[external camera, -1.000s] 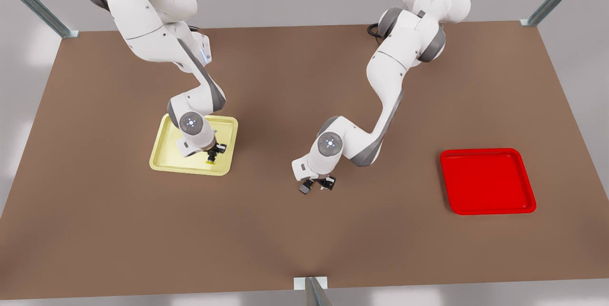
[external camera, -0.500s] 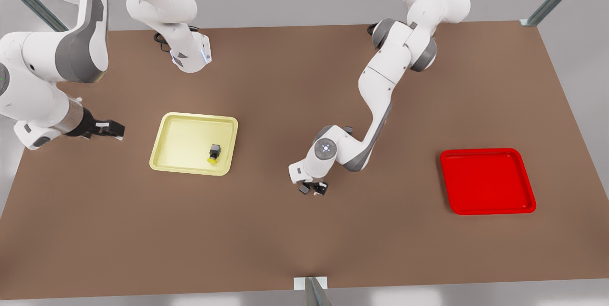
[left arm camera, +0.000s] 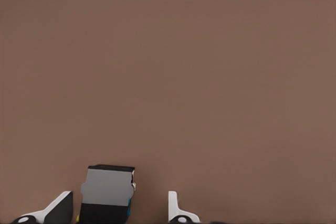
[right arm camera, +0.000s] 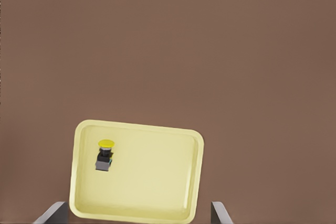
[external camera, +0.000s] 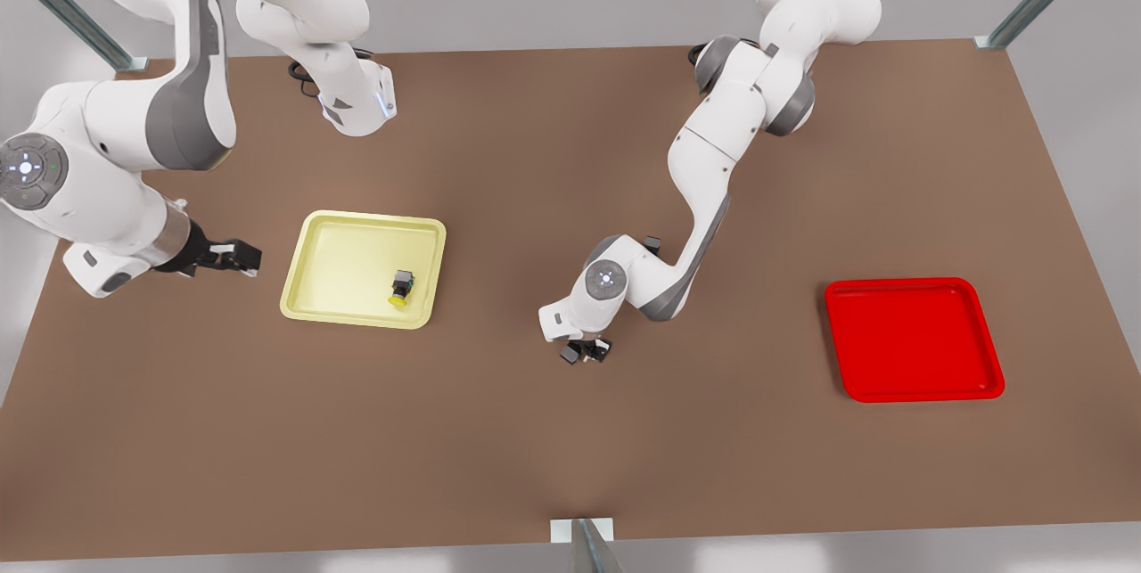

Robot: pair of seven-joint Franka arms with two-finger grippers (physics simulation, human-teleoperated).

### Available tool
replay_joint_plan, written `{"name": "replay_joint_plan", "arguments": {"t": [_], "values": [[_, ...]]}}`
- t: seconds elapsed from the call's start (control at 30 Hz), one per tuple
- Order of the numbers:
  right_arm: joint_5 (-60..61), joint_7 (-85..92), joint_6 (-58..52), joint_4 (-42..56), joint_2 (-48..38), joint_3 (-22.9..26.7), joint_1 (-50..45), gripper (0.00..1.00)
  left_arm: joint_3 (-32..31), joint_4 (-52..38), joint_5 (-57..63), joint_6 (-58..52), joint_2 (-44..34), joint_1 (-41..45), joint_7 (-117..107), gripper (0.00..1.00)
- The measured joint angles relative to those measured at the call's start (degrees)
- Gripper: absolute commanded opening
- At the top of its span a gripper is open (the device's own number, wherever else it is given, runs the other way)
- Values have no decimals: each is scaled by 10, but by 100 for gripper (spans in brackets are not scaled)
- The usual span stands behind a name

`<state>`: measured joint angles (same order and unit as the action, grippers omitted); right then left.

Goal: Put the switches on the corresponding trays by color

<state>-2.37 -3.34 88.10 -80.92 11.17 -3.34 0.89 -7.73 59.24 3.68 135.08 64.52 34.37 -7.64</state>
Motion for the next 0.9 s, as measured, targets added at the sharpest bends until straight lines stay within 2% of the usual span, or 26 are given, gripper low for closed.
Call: {"name": "replay_joint_plan", "arguments": {"t": [0.1, 0.27, 0.4, 0.9], "values": [[0, 0, 5, 0, 2, 0, 0, 100, 0, 0, -1, 0, 0, 0, -3, 71], [2, 0, 8, 0, 9, 0, 1, 100, 0, -1, -1, 0, 0, 0, -4, 71], [2, 1, 19, 0, 13, 0, 2, 100, 0, -1, -1, 0, -1, 1, -4, 65], [2, 0, 20, 0, 18, 0, 1, 100, 0, 0, -1, -2, -2, 1, -3, 57]]}}
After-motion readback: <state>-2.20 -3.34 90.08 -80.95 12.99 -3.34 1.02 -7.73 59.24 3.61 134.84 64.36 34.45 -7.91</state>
